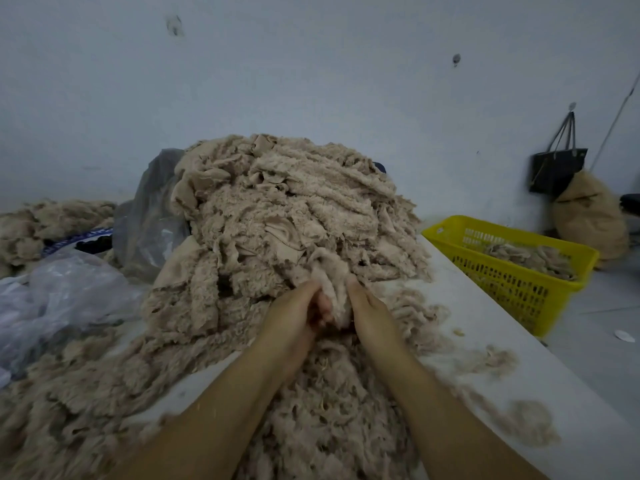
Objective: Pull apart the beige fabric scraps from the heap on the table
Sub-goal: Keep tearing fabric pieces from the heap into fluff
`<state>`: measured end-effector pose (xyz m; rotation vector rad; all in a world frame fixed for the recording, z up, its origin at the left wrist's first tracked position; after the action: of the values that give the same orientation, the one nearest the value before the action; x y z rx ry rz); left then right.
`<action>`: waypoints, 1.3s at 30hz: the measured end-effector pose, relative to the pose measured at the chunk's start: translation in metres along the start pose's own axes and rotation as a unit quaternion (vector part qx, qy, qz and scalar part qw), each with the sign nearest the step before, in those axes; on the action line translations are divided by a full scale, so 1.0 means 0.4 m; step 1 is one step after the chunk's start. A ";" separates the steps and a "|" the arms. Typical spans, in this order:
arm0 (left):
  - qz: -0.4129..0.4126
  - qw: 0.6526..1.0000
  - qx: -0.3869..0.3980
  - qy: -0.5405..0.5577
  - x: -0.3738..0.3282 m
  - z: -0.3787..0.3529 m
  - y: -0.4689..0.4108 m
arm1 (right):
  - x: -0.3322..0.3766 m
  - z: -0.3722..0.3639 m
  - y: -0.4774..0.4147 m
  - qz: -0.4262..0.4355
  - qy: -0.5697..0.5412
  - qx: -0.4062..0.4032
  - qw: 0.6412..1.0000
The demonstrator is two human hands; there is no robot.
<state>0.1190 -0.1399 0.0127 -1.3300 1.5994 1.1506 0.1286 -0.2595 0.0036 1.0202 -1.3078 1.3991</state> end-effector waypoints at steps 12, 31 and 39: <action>-0.079 0.963 -0.064 -0.250 0.018 0.102 0.032 | 0.024 -0.032 -0.034 -0.126 -0.308 -0.035 0.942; 0.002 0.969 0.127 0.211 0.001 0.085 0.019 | 0.078 -0.071 0.037 0.181 0.422 0.069 0.886; -0.068 0.971 0.037 -0.225 -0.002 0.058 0.061 | 0.042 -0.057 0.025 0.052 0.030 0.108 0.992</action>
<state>0.0952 -0.1164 0.0103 -1.0216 1.1903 1.1931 0.1156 -0.2351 0.0158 1.0552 -1.1979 1.6666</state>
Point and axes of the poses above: each hand's wrist, its own y-axis away from the middle knuckle, its own z-axis out of the back of the hand, x = y × z, the point moved 8 cm from there along -y, towards the middle knuckle, and after that the axes turned 7 degrees about z, right-handed, at the moved point
